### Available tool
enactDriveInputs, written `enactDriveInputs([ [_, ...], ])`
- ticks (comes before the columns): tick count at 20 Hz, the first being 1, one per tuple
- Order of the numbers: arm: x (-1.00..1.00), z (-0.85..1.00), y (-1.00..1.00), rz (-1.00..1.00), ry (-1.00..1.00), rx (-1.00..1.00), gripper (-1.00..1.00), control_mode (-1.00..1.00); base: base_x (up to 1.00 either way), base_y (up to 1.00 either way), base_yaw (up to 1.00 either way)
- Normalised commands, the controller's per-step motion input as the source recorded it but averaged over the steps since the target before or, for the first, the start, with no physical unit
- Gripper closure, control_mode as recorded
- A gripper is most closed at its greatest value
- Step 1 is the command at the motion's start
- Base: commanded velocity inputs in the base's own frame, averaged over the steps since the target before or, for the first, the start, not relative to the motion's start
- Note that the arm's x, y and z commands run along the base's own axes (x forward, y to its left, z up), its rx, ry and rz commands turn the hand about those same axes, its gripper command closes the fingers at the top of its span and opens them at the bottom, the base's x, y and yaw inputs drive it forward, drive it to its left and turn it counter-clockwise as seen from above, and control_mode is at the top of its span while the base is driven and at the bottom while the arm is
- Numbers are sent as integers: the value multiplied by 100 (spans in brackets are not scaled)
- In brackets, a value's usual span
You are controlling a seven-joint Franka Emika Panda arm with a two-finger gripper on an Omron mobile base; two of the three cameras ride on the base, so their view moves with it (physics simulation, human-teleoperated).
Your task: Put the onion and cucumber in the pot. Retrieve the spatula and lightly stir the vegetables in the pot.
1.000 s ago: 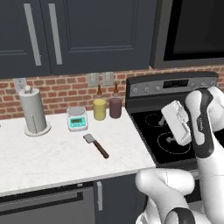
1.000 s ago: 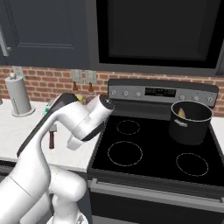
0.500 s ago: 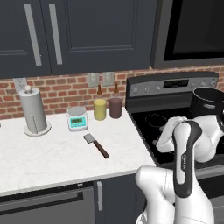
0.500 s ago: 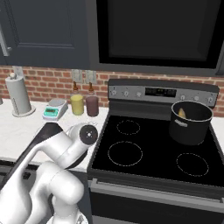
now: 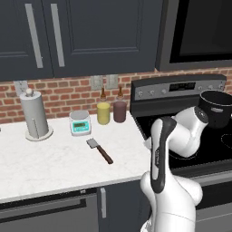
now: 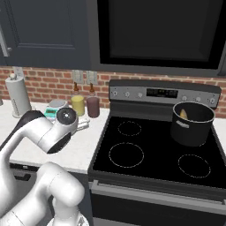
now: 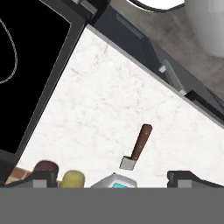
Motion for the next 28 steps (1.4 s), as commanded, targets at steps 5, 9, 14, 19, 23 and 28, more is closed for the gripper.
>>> enactDriveInputs([
  [5, 0, -19, 55, -41, 33, 18, -100, -100, 0, 0, 0],
  [9, 0, -41, 71, -43, 21, 14, -100, -100, 0, 0, 0],
  [14, -3, -30, 97, -43, 3, 5, -100, -100, 0, 0, 0],
  [19, -4, -23, 97, -41, 0, 0, -100, -100, 0, 0, 0],
  [23, 0, -28, 76, -45, 0, 0, -100, -100, 0, 0, 0],
  [28, 0, -14, 78, -52, 1, 3, -100, -100, 0, 0, 0],
])
